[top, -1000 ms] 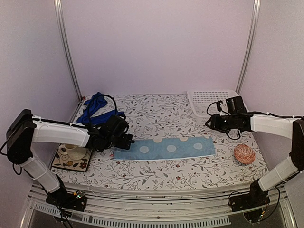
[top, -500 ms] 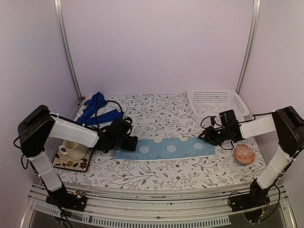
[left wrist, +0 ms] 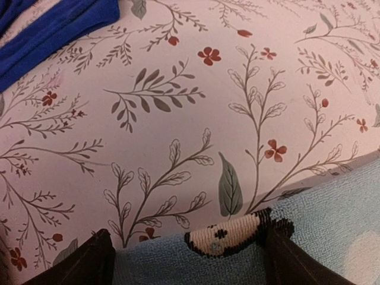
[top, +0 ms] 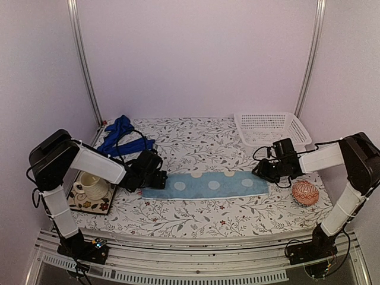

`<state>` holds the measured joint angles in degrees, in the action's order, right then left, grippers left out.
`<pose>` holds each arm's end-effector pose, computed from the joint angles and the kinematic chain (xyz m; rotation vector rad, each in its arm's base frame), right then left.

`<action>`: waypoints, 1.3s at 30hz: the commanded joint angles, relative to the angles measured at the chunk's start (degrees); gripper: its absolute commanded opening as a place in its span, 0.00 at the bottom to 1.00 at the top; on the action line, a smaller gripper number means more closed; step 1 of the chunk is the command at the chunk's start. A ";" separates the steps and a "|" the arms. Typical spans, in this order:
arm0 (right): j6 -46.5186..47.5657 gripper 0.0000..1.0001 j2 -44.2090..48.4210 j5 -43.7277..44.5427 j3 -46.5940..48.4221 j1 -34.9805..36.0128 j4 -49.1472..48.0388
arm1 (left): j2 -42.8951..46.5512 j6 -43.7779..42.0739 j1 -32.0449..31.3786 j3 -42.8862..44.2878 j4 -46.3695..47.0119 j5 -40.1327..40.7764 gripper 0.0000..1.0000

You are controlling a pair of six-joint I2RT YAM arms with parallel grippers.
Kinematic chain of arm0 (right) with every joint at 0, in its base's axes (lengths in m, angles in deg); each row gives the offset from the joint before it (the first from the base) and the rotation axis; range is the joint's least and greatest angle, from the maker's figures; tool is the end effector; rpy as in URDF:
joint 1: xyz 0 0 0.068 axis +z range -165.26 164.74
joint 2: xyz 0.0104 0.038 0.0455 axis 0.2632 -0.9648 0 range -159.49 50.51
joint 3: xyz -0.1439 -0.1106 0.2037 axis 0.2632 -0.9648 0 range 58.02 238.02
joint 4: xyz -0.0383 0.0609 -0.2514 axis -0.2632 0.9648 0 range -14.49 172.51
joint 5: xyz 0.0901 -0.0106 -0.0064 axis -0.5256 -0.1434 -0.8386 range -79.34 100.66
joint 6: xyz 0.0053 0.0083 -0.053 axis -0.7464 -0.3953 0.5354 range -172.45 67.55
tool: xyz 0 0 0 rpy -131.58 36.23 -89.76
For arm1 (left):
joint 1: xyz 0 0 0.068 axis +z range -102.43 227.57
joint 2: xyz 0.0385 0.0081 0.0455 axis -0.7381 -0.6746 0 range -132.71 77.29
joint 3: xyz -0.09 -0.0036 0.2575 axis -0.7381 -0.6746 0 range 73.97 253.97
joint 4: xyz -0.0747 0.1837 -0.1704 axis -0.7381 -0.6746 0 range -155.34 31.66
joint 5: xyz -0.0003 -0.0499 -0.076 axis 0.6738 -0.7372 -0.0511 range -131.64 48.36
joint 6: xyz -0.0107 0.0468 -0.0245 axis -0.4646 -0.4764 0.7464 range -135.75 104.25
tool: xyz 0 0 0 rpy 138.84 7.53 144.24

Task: Roll the towels
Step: Smooth out the towel at the center of the board.

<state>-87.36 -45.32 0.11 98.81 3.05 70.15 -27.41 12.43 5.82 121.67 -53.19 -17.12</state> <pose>0.2894 0.1026 0.1266 0.2795 2.5071 0.6228 0.2608 -0.2131 0.1123 0.1028 2.3665 -0.0475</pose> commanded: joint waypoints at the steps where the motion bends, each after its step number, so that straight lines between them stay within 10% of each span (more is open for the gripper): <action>1: 1.15 0.43 4.90 4.82 2.15 -0.06 6.99 | 2.83 0.21 0.55 -1.78 -2.63 2.05 0.90; 16: 7.19 0.53 17.12 -2.02 1.97 0.90 14.94 | 24.84 10.09 -8.32 -12.40 -7.73 -8.46 0.97; 39: 5.33 0.60 9.90 -1.42 -3.78 -2.92 13.11 | 14.37 10.87 -13.35 -6.81 -3.35 -8.45 0.97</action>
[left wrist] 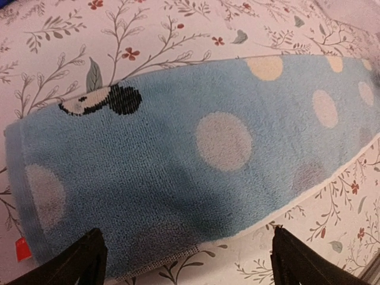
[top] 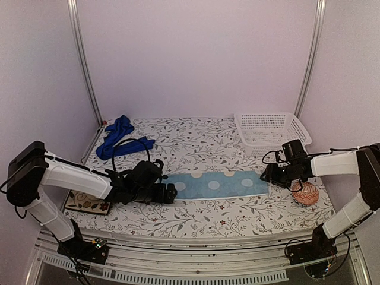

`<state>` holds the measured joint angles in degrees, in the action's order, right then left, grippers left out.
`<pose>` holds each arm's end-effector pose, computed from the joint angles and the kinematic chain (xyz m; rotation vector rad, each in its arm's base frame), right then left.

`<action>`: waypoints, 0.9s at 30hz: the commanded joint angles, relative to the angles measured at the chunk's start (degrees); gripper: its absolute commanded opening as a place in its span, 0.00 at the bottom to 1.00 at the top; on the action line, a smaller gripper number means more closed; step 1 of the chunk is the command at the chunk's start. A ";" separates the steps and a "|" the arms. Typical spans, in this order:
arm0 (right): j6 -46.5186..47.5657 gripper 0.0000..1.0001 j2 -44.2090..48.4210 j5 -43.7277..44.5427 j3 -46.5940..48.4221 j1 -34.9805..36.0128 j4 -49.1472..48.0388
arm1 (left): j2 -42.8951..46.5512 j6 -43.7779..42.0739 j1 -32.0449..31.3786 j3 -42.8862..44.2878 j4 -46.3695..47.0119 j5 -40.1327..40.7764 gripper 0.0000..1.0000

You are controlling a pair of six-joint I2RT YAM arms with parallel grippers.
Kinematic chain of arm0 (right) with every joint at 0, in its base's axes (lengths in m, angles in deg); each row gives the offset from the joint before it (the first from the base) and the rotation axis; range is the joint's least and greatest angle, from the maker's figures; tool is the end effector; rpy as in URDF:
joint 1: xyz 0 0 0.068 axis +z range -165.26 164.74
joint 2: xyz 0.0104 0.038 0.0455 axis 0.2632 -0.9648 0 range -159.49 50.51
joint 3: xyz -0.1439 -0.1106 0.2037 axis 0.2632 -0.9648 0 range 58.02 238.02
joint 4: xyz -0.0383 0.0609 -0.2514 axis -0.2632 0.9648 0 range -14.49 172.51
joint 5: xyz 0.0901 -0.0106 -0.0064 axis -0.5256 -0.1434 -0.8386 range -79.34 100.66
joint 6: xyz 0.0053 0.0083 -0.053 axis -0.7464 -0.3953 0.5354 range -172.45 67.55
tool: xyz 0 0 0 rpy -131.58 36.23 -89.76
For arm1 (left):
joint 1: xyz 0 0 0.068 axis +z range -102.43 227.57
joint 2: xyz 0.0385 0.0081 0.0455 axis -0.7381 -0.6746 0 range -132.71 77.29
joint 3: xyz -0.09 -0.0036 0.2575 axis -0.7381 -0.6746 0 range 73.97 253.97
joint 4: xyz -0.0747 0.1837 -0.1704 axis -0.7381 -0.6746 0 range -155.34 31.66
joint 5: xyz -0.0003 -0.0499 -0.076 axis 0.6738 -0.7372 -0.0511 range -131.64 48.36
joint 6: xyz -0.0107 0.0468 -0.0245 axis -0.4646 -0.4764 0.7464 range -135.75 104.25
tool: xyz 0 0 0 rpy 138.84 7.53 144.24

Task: Roll the towels
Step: Smooth out the towel at the center of the board, then fold the towel at the center of the board.

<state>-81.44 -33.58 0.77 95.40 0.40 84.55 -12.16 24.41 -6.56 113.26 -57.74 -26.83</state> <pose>0.2544 0.0777 0.1487 0.2335 2.5958 0.5135 0.1777 -0.2304 0.1452 0.1810 2.4399 -0.4438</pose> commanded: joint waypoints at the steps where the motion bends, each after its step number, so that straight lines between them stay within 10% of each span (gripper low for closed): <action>1: -0.82 0.60 -2.45 -2.59 -0.29 -0.31 -1.32 | -0.90 -1.20 -1.06 1.71 1.24 1.35 0.97; 27: -4.17 0.24 -8.41 -9.51 -0.89 0.07 -3.35 | 4.70 -3.11 -1.15 -0.88 1.01 5.06 0.97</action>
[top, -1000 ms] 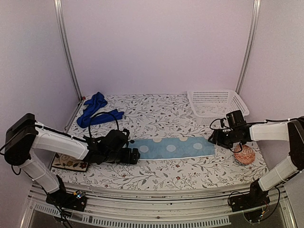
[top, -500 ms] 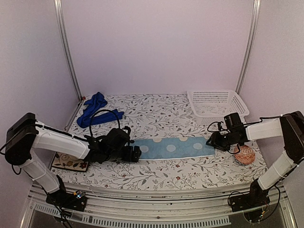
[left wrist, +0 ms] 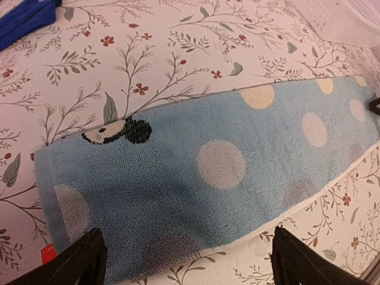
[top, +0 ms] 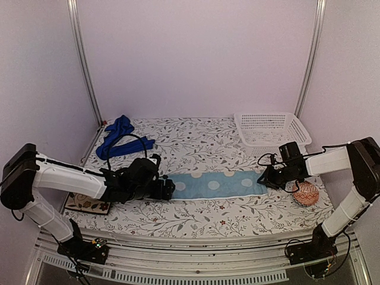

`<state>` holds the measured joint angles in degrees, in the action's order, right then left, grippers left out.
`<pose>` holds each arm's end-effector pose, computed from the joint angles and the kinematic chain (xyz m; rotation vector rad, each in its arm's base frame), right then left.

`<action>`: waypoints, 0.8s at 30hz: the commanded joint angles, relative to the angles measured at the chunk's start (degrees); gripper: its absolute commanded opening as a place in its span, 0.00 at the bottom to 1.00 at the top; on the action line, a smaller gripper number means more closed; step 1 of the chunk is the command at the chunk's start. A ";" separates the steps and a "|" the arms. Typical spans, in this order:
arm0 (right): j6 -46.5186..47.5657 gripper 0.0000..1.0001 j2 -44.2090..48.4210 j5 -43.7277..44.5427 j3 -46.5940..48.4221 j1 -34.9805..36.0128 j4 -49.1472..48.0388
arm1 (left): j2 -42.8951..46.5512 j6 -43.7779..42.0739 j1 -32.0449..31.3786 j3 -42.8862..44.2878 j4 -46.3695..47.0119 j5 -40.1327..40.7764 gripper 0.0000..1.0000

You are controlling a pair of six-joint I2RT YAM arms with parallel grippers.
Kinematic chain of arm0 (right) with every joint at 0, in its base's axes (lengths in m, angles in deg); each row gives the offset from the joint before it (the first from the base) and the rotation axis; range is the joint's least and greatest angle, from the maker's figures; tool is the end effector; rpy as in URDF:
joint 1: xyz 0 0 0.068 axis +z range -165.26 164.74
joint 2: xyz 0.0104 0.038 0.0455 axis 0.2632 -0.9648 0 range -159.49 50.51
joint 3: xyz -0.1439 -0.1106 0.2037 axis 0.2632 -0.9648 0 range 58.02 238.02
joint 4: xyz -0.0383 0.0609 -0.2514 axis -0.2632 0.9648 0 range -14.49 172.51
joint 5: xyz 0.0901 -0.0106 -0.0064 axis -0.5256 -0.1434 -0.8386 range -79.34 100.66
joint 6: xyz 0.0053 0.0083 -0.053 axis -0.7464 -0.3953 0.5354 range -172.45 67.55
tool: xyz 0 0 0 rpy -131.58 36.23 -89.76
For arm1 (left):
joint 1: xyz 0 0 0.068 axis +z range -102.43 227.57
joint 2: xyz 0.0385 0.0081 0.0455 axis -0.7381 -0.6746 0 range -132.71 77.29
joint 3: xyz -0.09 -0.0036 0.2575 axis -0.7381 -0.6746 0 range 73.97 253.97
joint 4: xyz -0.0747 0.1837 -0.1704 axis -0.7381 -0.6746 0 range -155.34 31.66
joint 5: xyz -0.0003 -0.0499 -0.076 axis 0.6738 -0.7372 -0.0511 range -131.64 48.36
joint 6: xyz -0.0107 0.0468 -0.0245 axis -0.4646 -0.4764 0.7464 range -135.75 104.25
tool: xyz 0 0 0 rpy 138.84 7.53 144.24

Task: Roll the towels
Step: Fold the towel at the center of the board.

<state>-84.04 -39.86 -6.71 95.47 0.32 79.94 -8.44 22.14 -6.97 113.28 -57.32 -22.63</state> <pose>0.2626 0.0843 0.1273 0.2524 2.6470 0.6832 0.1767 -0.2282 0.1639 0.1799 2.3408 -0.4221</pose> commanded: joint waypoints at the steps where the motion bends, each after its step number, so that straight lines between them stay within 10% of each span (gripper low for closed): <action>1: -1.75 0.22 -1.80 -1.89 -0.97 0.16 1.21 | 1.00 -0.88 -0.74 -0.90 0.59 0.86 0.97; 6: -1.82 0.03 1.05 0.34 1.12 0.18 3.66 | 1.36 -1.13 -0.74 -0.81 0.47 0.95 0.97; 24: 5.87 0.01 10.92 10.97 11.26 -2.29 21.69 | 0.75 -0.96 -0.74 -1.27 -0.49 2.33 0.97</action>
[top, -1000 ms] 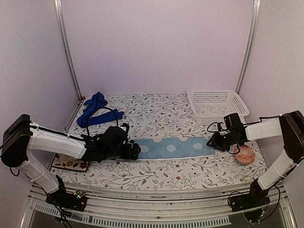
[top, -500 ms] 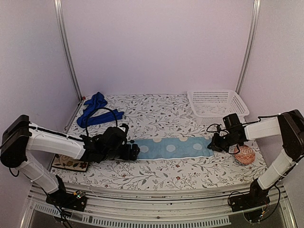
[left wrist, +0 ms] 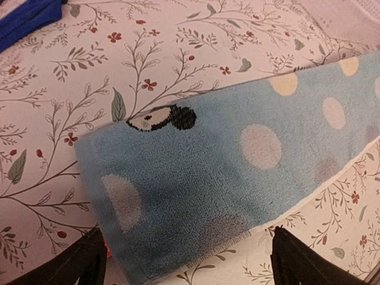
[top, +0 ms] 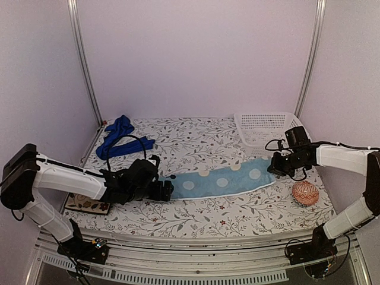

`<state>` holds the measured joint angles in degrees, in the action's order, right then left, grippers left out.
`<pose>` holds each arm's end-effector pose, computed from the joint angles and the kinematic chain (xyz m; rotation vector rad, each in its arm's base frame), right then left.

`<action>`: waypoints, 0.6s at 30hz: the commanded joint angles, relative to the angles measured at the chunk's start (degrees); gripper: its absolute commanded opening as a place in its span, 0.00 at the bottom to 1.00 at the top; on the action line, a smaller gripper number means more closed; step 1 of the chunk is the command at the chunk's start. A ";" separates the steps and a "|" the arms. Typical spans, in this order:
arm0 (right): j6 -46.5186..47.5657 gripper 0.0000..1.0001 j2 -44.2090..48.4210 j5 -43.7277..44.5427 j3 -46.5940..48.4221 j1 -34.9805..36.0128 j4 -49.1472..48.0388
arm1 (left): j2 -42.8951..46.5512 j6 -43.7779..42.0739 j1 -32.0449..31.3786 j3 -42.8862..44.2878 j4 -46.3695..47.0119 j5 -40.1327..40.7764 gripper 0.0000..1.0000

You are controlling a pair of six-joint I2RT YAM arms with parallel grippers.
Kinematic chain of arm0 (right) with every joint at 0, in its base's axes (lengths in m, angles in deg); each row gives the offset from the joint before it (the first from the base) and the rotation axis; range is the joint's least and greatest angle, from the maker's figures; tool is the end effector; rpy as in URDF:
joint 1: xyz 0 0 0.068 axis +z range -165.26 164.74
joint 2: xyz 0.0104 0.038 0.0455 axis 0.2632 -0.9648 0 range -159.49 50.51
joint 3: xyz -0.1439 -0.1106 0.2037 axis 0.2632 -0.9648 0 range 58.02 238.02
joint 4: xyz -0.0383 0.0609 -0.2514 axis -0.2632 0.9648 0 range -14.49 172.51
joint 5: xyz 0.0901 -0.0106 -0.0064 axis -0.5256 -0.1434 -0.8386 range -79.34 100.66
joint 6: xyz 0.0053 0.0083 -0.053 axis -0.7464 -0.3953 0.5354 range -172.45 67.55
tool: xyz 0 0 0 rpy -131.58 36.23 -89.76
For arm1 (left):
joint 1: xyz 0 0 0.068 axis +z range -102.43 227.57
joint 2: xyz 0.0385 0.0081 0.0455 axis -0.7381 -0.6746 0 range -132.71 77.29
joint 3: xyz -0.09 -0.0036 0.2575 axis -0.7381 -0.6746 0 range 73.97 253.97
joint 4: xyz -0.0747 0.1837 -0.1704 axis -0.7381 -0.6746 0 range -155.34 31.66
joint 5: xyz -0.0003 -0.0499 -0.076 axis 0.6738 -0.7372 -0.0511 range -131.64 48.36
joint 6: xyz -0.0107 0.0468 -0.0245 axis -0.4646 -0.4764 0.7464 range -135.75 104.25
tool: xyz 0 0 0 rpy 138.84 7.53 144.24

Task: Roll the towels
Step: Fold the towel at the center of the board.

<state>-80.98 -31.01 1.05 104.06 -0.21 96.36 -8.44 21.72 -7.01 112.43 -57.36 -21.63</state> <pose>0.2649 0.0774 0.1905 0.2407 2.6022 0.4974 0.1750 -0.2252 0.1598 0.1847 2.3432 -0.3895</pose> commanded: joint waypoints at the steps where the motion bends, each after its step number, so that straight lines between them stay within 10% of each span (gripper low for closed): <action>1: 3.32 0.01 2.14 3.14 3.38 -1.87 6.23 | 0.90 -0.56 -0.70 -0.40 -0.79 1.69 0.97; 18: 4.19 0.02 -7.44 -9.17 17.03 14.76 8.77 | 4.54 -1.55 0.93 0.85 -4.57 6.52 0.97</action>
<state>-75.62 -34.87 -4.98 117.83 10.00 105.05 -6.32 20.93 -6.77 112.45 -60.18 -17.41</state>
